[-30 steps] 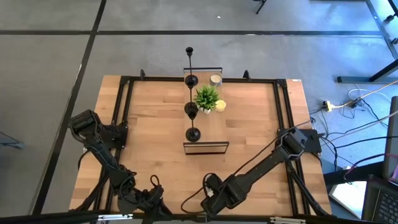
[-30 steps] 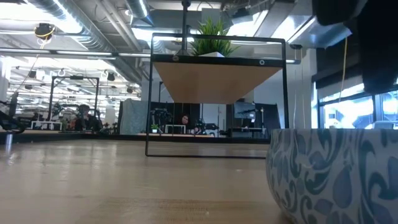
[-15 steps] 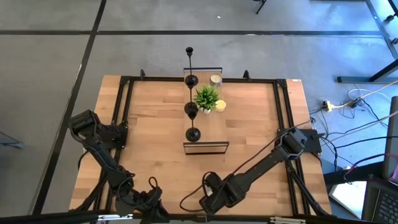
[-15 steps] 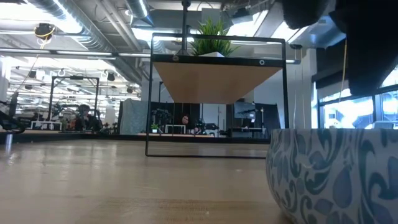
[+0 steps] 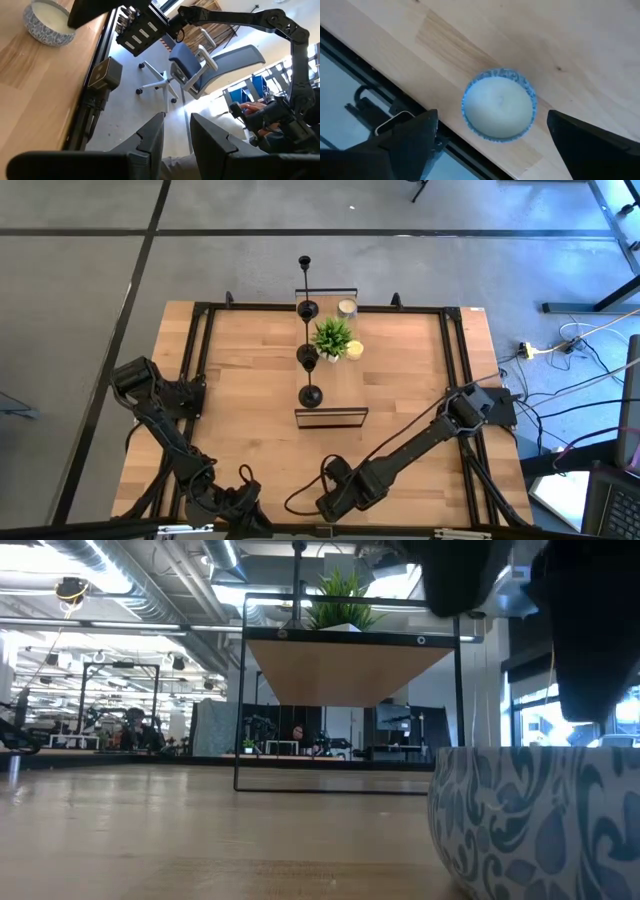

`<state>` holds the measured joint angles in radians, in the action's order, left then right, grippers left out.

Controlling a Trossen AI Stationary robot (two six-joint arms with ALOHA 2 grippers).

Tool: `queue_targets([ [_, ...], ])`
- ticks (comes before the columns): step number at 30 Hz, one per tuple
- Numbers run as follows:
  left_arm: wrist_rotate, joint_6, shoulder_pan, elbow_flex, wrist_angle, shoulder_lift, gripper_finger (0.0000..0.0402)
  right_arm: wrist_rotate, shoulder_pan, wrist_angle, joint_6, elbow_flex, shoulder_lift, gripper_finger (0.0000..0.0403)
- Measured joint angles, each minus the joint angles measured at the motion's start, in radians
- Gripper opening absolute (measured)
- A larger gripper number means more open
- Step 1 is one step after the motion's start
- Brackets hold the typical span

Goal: Pick & Place candle stick holders
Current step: Put the blue scented candle on the shelf

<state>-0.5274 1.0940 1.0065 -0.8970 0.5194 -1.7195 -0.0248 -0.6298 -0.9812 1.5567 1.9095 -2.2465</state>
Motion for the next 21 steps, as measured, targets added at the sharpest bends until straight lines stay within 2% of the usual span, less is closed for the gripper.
queue_targets([
  [7, -0.003, -0.001, 0.001, 0.000, 0.000, 0.000, 0.0090, 0.014, 0.006, -0.037, 0.000, 0.000, -0.002, 0.0379],
  [21, -0.003, 0.001, 0.001, 0.000, 0.000, 0.000, 0.0090, 0.004, 0.007, 0.009, 0.030, 0.000, -0.026, 0.0379],
])
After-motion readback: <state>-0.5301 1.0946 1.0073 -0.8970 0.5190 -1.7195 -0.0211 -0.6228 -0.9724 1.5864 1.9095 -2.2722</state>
